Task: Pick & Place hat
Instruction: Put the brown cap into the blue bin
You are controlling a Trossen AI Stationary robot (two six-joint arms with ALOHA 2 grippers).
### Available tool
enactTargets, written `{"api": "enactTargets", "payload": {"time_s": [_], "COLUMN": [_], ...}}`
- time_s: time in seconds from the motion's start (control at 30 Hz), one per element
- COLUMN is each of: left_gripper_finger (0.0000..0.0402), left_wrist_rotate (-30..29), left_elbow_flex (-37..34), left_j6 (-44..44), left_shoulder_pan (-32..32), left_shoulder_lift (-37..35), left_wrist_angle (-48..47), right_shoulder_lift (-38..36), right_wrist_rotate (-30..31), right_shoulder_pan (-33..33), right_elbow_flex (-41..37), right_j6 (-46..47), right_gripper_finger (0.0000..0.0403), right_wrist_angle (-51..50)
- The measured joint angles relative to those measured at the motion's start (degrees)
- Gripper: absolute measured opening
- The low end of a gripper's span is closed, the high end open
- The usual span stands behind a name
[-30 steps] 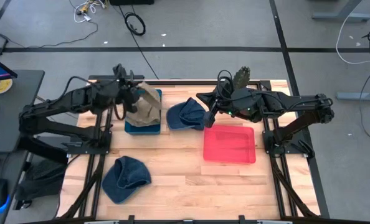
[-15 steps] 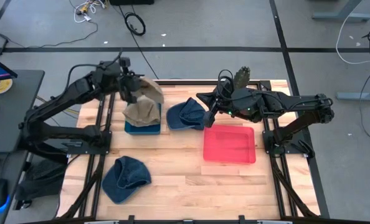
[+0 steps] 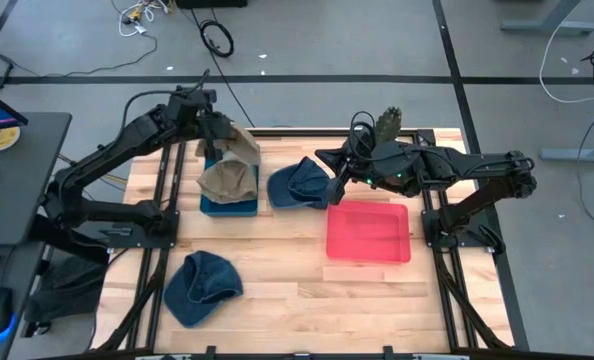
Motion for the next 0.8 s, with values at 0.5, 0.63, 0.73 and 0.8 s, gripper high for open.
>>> {"api": "enactTargets", "payload": {"time_s": [0.5,0.63,0.73,0.8], "left_gripper_finger": [0.0003,0.0003,0.0003,0.0003], "left_wrist_rotate": [5.81,4.15,3.99,5.07], "left_elbow_flex": [0.0,0.0,0.0,0.0], "left_j6": [1.01,1.05,1.87,2.1], "left_shoulder_pan": [2.39,2.39,3.11,3.66], "left_shoulder_lift": [3.46,5.62,6.04,6.19], "left_wrist_angle": [-1.14,-1.45,-1.4,-1.29], "right_shoulder_lift": [0.0,0.0,0.0,0.0], "right_wrist_rotate": [0.41,0.43,0.43,0.43], "right_shoulder_pan": [-0.09,-0.09,-0.09,-0.09], "right_elbow_flex": [0.0,0.0,0.0,0.0], "right_j6": [-0.02,-0.02,0.06,0.09], "right_gripper_finger": [0.0,0.0,0.0,0.0], "right_wrist_angle": [-0.04,-0.05,-0.15,-0.24]}}
